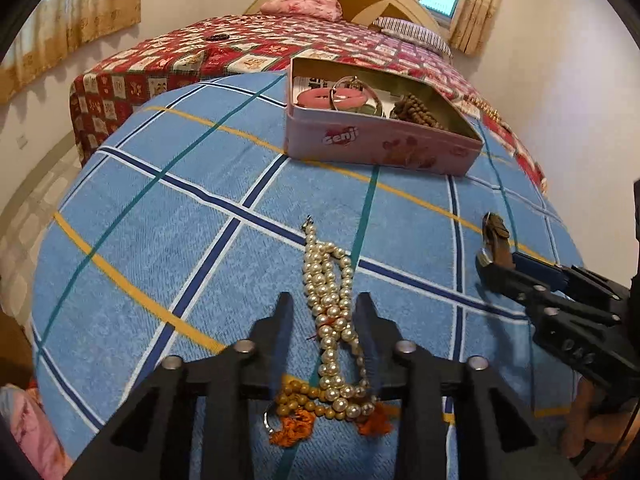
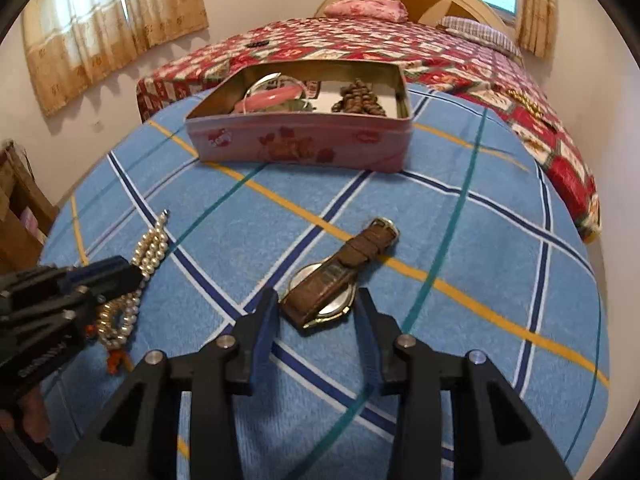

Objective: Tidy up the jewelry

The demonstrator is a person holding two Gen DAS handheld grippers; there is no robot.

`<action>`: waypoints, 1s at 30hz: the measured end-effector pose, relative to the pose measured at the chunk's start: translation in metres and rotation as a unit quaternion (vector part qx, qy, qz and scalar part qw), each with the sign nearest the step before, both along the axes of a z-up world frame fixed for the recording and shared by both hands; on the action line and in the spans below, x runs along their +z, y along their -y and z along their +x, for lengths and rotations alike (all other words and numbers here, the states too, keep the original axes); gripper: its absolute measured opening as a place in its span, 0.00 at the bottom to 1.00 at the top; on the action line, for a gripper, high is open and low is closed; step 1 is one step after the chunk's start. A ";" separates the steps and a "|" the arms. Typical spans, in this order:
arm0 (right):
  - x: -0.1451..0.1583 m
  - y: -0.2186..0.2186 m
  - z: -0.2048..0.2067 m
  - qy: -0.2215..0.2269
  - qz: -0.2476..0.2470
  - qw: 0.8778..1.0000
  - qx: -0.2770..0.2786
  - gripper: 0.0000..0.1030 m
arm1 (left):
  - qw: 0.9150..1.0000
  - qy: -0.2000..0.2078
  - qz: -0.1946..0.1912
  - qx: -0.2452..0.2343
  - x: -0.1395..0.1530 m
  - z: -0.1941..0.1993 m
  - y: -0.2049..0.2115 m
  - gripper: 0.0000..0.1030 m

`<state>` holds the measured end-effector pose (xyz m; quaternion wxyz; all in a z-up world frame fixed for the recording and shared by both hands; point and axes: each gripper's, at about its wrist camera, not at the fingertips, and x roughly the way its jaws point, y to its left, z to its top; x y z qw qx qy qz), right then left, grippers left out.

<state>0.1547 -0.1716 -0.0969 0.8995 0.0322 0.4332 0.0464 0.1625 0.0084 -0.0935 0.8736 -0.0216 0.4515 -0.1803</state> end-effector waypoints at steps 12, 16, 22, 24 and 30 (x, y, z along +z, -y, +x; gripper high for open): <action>0.032 0.017 -0.014 0.039 0.055 0.998 -0.005 0.38 | 0.999 -0.006 -0.042 -0.013 -0.002 0.005 0.000 0.12; 0.032 0.019 -0.016 0.038 0.061 0.997 -0.005 0.38 | 0.997 0.009 -0.069 -0.017 0.004 0.001 -0.007 0.06; 0.030 0.025 -0.018 0.032 0.071 0.997 -0.006 0.38 | 0.996 0.034 -0.075 -0.018 0.019 -0.006 -0.014 0.06; 0.033 0.025 -0.019 0.034 0.070 0.997 -0.004 0.38 | 0.996 0.038 -0.079 -0.014 0.023 -0.005 -0.020 0.06; 0.044 0.027 -0.030 0.031 0.071 0.997 0.012 0.09 | 0.993 0.066 -0.097 -0.007 0.044 -0.010 -0.037 0.06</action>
